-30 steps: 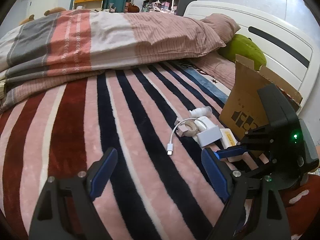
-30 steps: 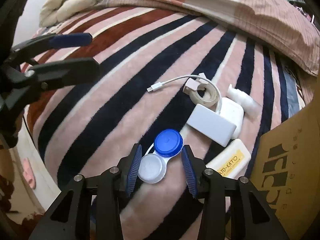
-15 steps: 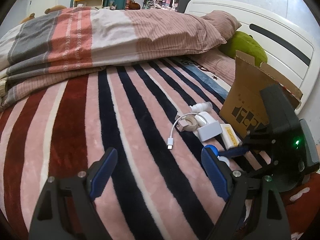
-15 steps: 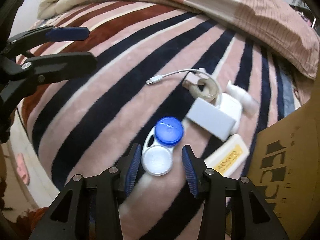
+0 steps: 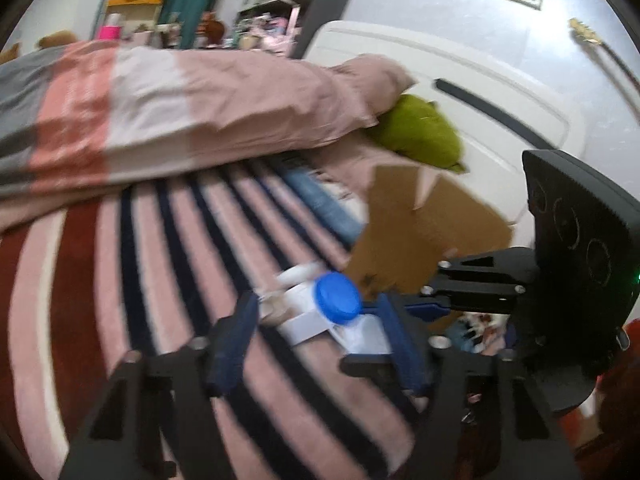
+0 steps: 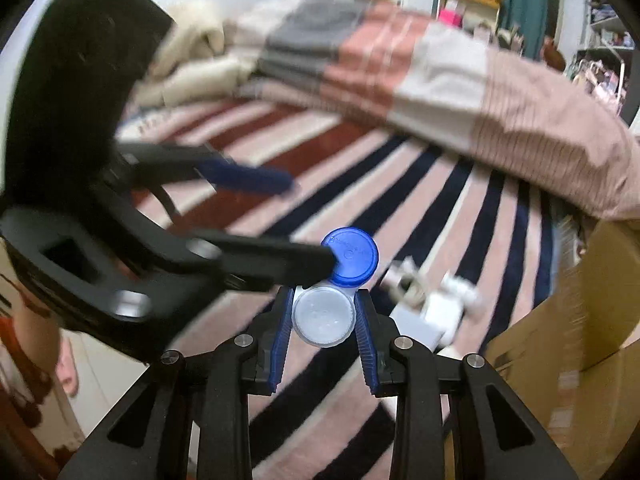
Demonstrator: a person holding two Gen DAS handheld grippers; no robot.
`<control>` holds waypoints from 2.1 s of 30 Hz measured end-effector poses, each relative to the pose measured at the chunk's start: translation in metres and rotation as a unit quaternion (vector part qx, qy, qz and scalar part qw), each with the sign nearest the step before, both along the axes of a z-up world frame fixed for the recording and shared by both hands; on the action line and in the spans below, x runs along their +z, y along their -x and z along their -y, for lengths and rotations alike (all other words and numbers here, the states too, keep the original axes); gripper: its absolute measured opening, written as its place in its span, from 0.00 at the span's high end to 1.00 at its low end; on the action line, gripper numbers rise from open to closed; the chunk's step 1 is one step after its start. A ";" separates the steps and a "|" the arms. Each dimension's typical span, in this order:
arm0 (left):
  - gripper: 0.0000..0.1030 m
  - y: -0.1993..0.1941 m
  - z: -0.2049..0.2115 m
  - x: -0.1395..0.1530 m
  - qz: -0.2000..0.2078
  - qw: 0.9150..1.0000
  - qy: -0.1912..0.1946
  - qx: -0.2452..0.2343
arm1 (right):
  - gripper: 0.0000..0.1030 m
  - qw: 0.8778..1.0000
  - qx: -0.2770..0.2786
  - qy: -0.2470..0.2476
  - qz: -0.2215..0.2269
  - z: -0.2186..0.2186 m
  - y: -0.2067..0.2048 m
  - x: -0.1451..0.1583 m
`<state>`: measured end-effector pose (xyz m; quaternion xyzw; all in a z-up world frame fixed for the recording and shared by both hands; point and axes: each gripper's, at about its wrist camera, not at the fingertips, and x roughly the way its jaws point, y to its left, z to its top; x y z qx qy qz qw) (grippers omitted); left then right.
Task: Organize rigid objects
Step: 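Carry the lens case into the cardboard box and release it, then grasp the white adapter with cable using the right gripper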
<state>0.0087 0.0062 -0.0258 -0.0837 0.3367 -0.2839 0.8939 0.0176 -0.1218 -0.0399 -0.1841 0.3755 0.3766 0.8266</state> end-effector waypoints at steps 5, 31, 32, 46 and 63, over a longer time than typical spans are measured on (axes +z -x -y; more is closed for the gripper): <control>0.76 -0.014 0.038 0.034 0.015 0.999 0.019 -0.036 | 0.75 0.998 -0.013 -0.044 0.031 0.030 -0.007 0.038; 0.32 -0.069 0.161 0.048 -0.002 0.994 -0.069 -0.080 | 0.46 0.988 -0.144 -0.042 -0.039 0.167 -0.062 0.035; 0.32 -0.065 0.156 0.050 0.003 0.995 -0.069 -0.076 | 0.46 0.988 -0.146 -0.039 -0.037 0.166 -0.060 0.036; 0.20 -0.008 0.026 0.059 0.041 0.996 -0.069 0.044 | 0.14 0.995 -0.089 0.009 0.043 0.066 -0.001 0.058; 0.19 0.003 -0.070 -0.034 -0.019 0.990 -0.068 0.123 | 0.22 0.991 -0.085 0.091 -0.048 -0.029 -0.024 -0.050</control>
